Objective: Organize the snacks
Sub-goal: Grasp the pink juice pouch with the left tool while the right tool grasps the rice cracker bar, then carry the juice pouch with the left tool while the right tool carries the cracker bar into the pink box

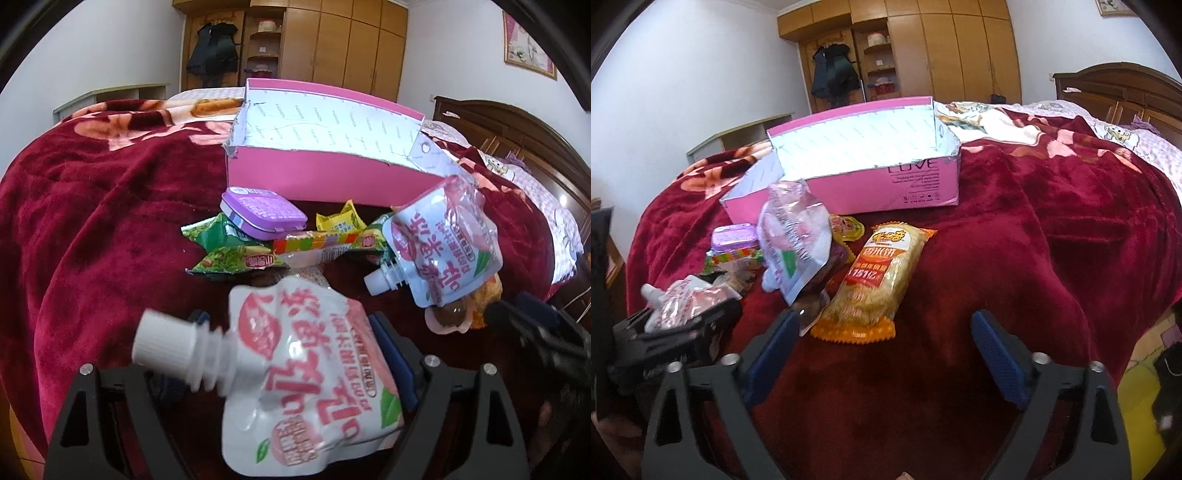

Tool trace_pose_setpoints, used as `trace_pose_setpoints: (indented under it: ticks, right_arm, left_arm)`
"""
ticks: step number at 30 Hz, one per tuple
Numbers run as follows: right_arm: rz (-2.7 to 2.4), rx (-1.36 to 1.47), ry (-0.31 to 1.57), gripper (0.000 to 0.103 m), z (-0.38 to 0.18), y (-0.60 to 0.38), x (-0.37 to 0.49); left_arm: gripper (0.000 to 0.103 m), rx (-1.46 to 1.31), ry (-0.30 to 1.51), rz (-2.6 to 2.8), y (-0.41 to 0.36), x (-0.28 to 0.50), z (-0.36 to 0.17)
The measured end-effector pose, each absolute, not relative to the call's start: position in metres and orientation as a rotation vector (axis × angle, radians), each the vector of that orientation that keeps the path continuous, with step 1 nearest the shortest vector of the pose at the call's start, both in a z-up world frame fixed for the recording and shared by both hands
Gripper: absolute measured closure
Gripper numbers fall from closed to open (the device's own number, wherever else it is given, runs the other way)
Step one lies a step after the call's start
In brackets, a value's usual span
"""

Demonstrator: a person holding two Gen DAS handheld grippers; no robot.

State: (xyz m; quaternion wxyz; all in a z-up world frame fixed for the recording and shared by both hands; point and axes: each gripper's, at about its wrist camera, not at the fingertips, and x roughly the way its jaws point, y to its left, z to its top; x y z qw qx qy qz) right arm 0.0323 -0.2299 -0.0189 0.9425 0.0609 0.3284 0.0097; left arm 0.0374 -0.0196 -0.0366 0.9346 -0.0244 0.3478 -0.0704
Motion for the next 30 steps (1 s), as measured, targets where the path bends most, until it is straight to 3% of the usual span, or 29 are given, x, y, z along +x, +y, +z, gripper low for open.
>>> trace_pose_setpoints:
  ticks: [4,15,20,22,26,28,30]
  right_arm:
    - [0.005,0.128,0.676,0.028,-0.019,-0.232,0.046]
    - [-0.03,0.106,0.705,0.031,-0.025,-0.221,0.078]
    - [-0.044,0.107,0.7,0.047,-0.026,-0.224,0.076]
    - [-0.049,0.119,0.698,0.058,-0.026,-0.227,0.075]
    - [-0.04,0.149,0.682,0.061,-0.023,-0.231,0.068]
    - [-0.034,0.158,0.679,0.061,-0.021,-0.232,0.064]
    - [-0.026,0.171,0.675,0.062,-0.019,-0.232,0.059]
  left_arm:
    - [0.013,-0.059,0.712,-0.156,-0.018,0.039,-0.039]
    - [0.012,-0.06,0.705,-0.166,-0.017,0.04,-0.042]
    - [0.012,-0.064,0.705,-0.165,-0.017,0.039,-0.041]
    - [0.012,-0.066,0.703,-0.165,-0.017,0.039,-0.04]
    - [0.025,-0.075,0.68,-0.16,-0.014,0.033,-0.035]
    - [0.039,-0.081,0.673,-0.173,-0.014,0.03,-0.031]
    - [0.039,-0.079,0.675,-0.178,-0.015,0.028,-0.03]
